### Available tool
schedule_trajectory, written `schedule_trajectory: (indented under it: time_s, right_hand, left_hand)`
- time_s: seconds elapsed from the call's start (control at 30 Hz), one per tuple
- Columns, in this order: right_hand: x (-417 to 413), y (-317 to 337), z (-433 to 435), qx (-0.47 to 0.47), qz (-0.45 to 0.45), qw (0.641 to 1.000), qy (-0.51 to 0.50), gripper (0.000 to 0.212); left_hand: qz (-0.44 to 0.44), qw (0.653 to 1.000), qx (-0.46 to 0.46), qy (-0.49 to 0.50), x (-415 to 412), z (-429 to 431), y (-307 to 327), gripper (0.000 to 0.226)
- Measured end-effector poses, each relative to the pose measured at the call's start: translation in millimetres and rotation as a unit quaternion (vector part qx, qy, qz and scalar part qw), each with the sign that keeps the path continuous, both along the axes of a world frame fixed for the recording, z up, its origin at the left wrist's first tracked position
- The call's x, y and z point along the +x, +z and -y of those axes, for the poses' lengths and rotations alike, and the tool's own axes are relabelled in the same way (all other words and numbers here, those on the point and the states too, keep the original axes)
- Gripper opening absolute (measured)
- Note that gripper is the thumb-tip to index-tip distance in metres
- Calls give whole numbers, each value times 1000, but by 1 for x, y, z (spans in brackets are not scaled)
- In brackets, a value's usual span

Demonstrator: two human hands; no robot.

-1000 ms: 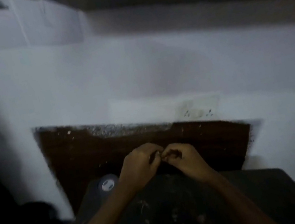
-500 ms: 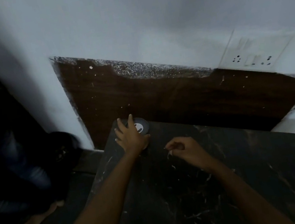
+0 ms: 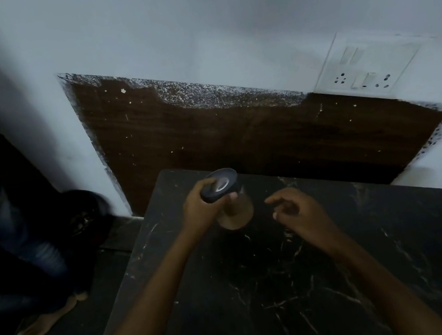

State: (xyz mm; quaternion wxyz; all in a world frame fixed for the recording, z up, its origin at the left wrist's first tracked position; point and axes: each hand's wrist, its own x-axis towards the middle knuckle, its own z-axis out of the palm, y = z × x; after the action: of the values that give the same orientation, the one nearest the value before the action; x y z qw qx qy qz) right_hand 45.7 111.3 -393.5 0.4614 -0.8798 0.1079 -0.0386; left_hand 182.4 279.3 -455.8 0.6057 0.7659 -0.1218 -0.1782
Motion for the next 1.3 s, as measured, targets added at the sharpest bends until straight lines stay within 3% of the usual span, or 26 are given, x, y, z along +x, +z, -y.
schedule_trajectory:
  time_s: [0.17,0.27,0.4,0.63,0.7,0.77,0.87,0.93,1.1,1.23,1.3]
  right_hand:
    - [-61,16,12,-83,-10,994,72,107]
    - [-94,23,19,-141,-43,980,137,128]
    - [-131,18,20,-130,-65,975,171,131]
    - [-181,17,31,-31,-76,994,78,121]
    - [-193,16,37,5,-82,994,74,122]
    - [-202,17,44,10,-72,995,63,121]
    - [-212,22,52,-3,-66,996,57,120]
    - [-218,25,56,-23,-66,996,58,121]
    - [-232,31,69,-30,-70,995,67,124]
    - [-242,39,82,6,-97,992,75,130]
    - [-245,42,85,3,-93,993,70,129]
  left_hand:
    - [-2,986,20,-165,-53,4,53,39]
    - [9,974,78,-211,-85,15,74,31]
    - [24,957,175,-230,-127,36,90,37]
    - [37,908,314,-275,-176,61,95,63]
    - [22,918,254,-305,-184,60,92,69]
    - [71,915,197,-344,-197,57,90,92]
    - [196,861,238,-405,-224,57,88,119]
    - [247,844,250,-405,-239,62,85,121]
    - [275,879,149,-361,-245,67,72,117]
    - [220,913,60,-338,-247,63,73,119]
    - [205,914,41,-348,-249,64,74,120]
